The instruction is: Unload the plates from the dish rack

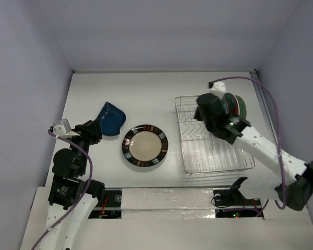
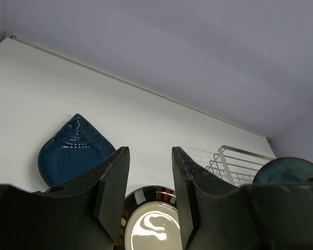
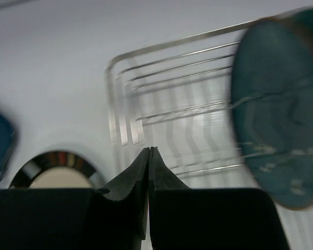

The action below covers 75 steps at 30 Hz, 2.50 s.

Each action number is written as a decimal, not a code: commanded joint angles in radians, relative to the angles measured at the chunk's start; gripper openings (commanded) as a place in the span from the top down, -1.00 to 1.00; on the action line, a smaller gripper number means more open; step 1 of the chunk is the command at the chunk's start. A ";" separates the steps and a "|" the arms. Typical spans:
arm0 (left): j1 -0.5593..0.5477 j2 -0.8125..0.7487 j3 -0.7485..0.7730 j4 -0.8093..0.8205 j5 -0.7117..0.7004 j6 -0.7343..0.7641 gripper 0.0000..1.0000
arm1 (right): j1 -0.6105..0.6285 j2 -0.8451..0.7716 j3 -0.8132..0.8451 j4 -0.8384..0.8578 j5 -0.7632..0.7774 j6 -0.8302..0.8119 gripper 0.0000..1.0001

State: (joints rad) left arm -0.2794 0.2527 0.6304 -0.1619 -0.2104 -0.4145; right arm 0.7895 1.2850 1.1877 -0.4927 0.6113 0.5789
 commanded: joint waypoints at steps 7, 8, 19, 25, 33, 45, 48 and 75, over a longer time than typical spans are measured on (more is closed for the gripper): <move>0.005 -0.009 -0.003 0.038 0.003 -0.001 0.30 | -0.263 -0.227 -0.080 -0.217 0.143 -0.079 -0.07; 0.005 -0.009 -0.003 0.038 0.003 -0.003 0.30 | -0.278 -0.219 -0.076 -0.225 0.142 -0.086 -0.34; 0.005 -0.006 -0.005 0.038 0.003 -0.001 0.29 | -0.380 0.006 -0.042 -0.167 0.119 -0.172 -0.10; 0.005 -0.010 -0.005 0.039 0.003 -0.001 0.29 | -0.380 0.063 0.013 -0.215 0.209 -0.205 0.41; 0.005 -0.012 -0.005 0.039 0.003 -0.001 0.29 | -0.380 0.005 0.127 -0.257 0.235 -0.312 1.00; 0.005 -0.009 -0.006 0.039 0.003 -0.003 0.29 | -0.380 -0.194 0.227 -0.181 0.076 -0.300 1.00; 0.005 -0.006 -0.005 0.041 0.003 -0.003 0.29 | -0.369 -0.274 0.176 -0.087 -0.080 -0.278 1.00; 0.005 0.030 -0.006 0.035 0.003 -0.003 0.36 | -0.007 0.217 -0.128 0.727 -0.930 0.117 1.00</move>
State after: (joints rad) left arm -0.2794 0.2714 0.6304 -0.1623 -0.2104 -0.4152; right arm 0.7830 1.5322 1.0348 -0.0547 -0.2638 0.6243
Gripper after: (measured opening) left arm 0.329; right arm 0.181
